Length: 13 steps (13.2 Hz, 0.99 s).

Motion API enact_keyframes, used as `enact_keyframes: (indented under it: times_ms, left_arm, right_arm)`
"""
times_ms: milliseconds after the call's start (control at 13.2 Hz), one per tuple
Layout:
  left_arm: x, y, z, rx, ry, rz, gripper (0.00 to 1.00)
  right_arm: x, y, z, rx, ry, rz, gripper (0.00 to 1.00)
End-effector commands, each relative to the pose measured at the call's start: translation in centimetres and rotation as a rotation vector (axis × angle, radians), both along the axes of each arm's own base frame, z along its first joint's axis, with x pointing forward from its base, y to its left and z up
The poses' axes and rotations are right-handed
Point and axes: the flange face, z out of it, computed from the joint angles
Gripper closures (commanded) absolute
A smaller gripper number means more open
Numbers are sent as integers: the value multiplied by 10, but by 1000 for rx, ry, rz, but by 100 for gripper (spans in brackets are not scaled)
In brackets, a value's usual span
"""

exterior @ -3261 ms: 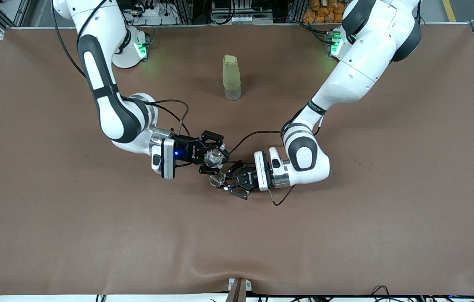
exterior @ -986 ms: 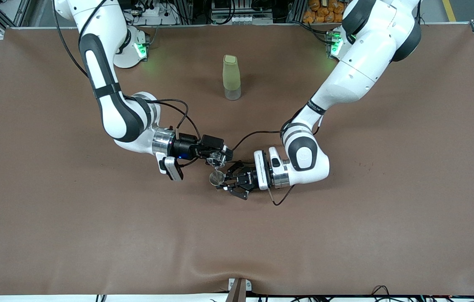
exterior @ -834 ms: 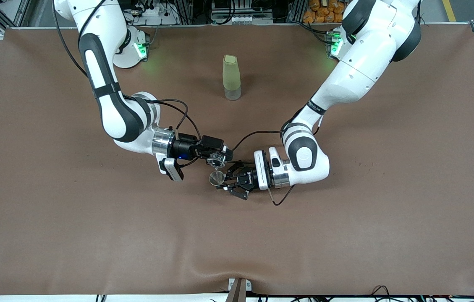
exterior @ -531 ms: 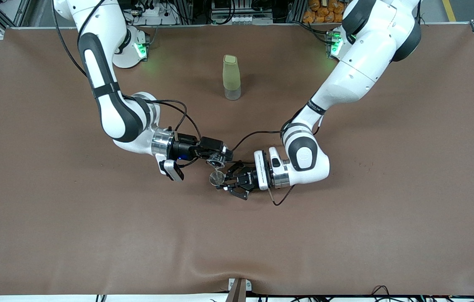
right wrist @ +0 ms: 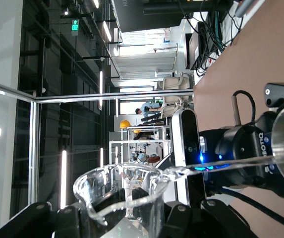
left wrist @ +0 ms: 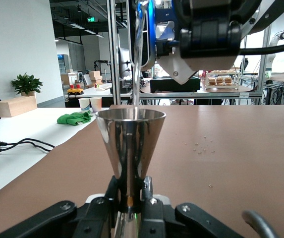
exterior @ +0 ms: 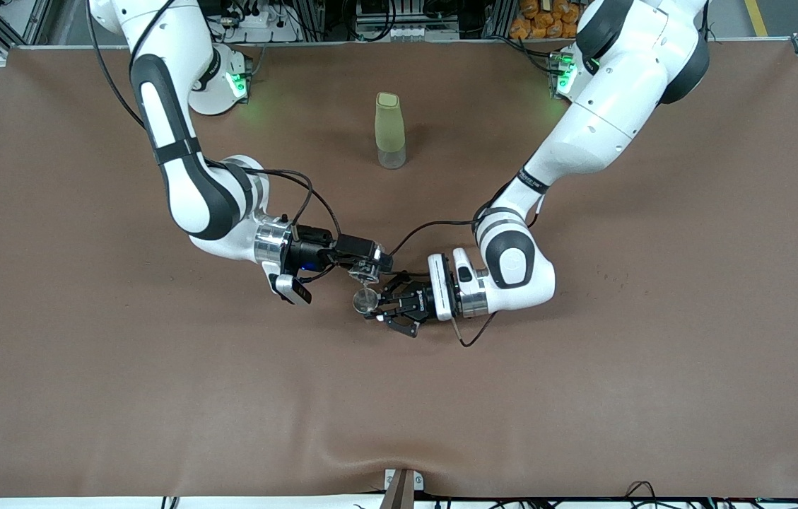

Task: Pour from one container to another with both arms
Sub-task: 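Tilt the beaker with the right gripper, pouring liquid into the held jigger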

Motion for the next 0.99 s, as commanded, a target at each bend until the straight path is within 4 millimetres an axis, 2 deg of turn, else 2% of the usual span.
enact_keyframes:
  times_ms: [0, 455, 910]
  left_arm:
    - [0, -2, 8, -26, -15, 23, 100]
    - [0, -3, 9, -29, -12, 24, 100]
    - [2, 0, 8, -26, -14, 27, 100]
  right_arm:
    - [8, 2, 4, 31, 56, -5, 100]
    - [8, 3, -2, 56, 179, 0, 100]
    - [15, -3, -1, 63, 196, -8, 100]
